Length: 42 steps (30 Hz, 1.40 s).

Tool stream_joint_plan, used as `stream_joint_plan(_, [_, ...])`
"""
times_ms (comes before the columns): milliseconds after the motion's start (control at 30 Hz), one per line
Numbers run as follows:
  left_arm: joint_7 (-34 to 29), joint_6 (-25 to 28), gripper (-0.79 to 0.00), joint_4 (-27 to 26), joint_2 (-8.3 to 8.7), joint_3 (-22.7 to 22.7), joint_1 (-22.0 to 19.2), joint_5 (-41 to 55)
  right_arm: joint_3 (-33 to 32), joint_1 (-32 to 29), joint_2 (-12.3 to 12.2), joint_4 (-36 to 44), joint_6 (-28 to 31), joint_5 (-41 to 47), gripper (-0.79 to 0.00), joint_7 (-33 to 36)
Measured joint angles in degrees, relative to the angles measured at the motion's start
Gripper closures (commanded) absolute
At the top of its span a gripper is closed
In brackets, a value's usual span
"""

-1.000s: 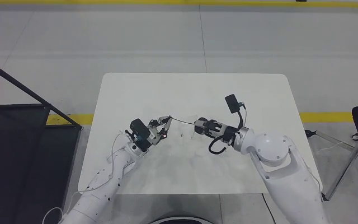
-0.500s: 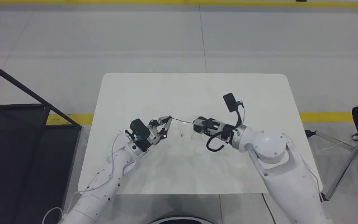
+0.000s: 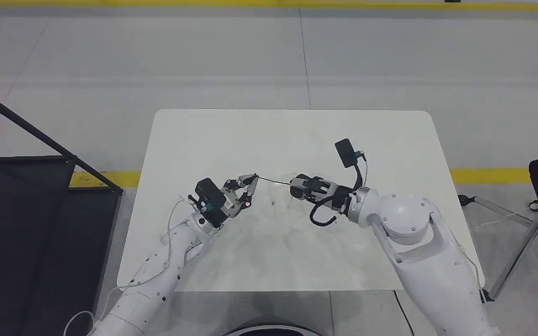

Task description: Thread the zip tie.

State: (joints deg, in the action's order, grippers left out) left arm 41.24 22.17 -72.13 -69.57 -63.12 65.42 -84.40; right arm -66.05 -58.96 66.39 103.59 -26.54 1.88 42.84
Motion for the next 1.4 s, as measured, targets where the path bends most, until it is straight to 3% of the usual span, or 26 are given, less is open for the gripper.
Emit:
stream_joint_plan(733, [0.00, 0.00, 0.000, 0.00, 0.00, 0.00, 0.00, 0.00, 1.00, 1.79, 0.13, -1.31, -1.42, 1.10, 0.000, -0.49])
stream_joint_plan(1400, [0.00, 0.00, 0.000, 0.00, 0.00, 0.00, 0.00, 0.00, 0.31, 0.82, 0.50, -2.21, 3.04, 7.16, 0.000, -2.60])
